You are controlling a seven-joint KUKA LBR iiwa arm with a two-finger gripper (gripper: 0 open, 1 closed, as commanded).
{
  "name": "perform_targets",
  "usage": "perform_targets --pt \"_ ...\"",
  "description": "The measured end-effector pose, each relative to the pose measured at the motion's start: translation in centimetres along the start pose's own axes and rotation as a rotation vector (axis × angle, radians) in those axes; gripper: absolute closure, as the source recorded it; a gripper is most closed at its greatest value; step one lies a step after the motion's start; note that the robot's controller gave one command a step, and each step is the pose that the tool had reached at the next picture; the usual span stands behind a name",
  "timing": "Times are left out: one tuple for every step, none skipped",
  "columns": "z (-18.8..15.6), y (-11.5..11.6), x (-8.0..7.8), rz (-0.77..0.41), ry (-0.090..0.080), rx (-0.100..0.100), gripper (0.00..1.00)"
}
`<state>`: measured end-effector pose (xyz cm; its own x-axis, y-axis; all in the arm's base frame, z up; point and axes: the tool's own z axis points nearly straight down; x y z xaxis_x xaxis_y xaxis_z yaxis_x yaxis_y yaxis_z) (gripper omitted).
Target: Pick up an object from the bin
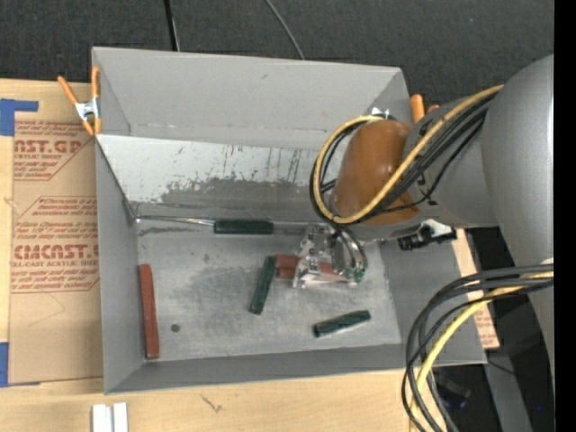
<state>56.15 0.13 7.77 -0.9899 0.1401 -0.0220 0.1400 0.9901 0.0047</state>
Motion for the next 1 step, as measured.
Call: perform_targets --pt "0.00 0.00 0.00 0.000 0.000 0.000 1.00"
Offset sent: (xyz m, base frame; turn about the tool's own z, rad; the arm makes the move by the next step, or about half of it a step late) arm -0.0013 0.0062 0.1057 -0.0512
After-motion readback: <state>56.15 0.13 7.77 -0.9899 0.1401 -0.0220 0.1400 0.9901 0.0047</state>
